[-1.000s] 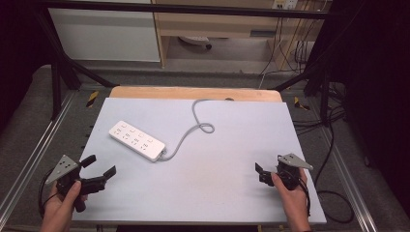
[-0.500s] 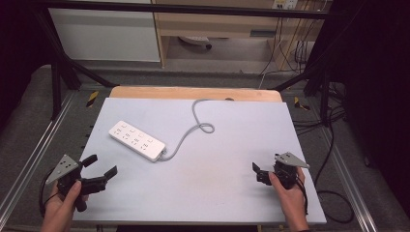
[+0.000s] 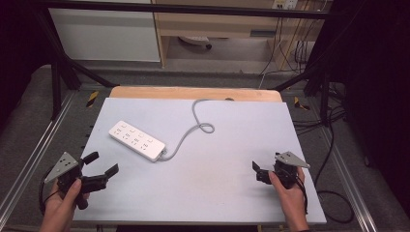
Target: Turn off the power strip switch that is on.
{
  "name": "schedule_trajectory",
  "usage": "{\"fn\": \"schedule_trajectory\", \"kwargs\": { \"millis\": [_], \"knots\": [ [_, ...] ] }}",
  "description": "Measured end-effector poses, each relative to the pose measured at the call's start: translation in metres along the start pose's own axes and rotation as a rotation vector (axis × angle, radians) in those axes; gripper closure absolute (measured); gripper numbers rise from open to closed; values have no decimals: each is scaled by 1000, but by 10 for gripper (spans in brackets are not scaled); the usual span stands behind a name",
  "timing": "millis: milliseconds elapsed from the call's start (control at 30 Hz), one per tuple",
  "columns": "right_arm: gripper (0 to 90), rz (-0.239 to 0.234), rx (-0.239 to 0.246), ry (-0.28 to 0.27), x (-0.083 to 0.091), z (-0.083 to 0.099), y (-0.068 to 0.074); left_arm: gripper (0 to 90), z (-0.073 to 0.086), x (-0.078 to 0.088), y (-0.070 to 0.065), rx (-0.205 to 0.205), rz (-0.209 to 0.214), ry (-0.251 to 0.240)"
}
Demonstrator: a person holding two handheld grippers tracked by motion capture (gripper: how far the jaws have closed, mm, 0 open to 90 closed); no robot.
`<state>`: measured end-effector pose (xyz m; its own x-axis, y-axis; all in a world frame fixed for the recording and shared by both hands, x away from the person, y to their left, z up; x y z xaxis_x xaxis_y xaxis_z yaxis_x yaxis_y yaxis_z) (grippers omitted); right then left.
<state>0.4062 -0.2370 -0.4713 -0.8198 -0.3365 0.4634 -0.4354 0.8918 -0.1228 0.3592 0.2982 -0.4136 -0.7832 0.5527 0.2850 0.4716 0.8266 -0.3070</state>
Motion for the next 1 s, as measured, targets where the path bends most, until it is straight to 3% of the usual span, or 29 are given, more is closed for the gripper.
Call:
{"fn": "schedule_trajectory", "kwargs": {
  "millis": [300, 600, 1000],
  "knots": [
    [29, -6, -11, -16, 2, -2, 1, 54, -15, -6, -11, -45, 4, -4],
    [24, -21, -2, -22, 1, -3, 4, 61, -29, -24, -18, -54, 19, 8],
    [28, -32, 1, -27, 2, -3, 6, 57, -42, -35, -20, -52, 27, 2]
  ]
}}
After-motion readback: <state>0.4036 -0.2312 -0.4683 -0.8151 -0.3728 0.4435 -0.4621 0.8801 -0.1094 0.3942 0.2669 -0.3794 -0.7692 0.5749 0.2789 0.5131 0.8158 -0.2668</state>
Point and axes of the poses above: each handheld gripper's, and its own axes: x roughly backward along the jaws, z roughly out of its underside, y roughly to its left, the point moved 6 cm from there along -x, roughly forward along the jaws, and after that the axes turned 10 degrees about x, right-handed, at the moved point
